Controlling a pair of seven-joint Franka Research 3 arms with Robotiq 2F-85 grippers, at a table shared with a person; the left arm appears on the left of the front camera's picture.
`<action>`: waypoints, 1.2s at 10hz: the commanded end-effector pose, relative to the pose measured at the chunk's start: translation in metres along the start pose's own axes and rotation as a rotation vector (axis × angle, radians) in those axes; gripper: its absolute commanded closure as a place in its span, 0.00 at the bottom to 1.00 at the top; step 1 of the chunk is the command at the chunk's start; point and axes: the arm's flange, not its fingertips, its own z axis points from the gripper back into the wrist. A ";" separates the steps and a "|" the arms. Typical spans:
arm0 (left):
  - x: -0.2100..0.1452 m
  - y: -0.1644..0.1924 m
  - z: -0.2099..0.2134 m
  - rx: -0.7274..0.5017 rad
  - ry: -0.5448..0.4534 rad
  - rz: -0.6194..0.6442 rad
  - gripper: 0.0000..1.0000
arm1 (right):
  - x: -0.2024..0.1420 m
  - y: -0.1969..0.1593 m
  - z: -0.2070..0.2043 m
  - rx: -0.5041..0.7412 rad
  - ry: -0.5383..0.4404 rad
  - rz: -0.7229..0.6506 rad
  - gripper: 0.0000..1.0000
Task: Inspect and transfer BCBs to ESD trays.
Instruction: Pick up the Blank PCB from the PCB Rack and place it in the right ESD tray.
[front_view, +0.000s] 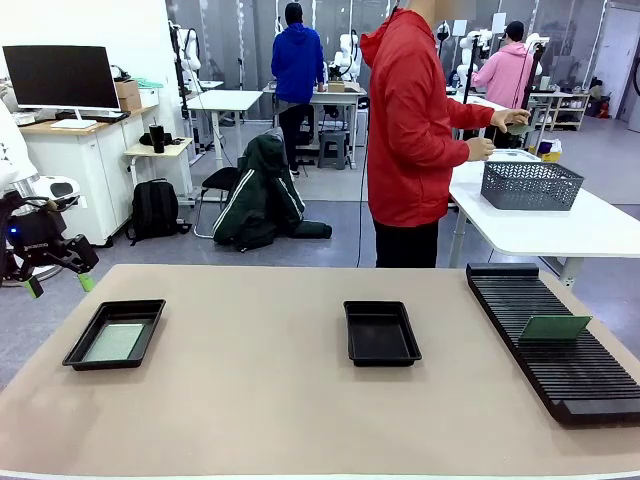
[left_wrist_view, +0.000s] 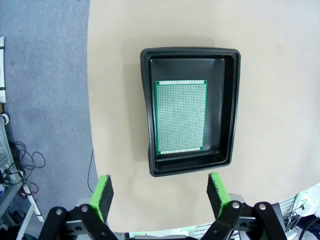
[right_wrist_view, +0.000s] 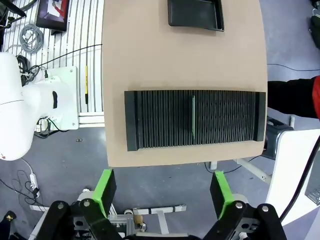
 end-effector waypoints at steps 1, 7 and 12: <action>0.000 0.000 -0.001 0.002 -0.003 -0.005 0.00 | -0.001 0.001 -0.002 0.003 -0.012 0.009 0.00; 0.000 0.000 -0.001 0.002 -0.003 -0.005 0.00 | -0.016 -0.033 -0.115 0.011 0.001 0.097 0.00; 0.000 0.000 -0.001 0.002 -0.003 -0.005 0.00 | -0.028 -0.057 -0.221 0.040 0.020 0.122 0.00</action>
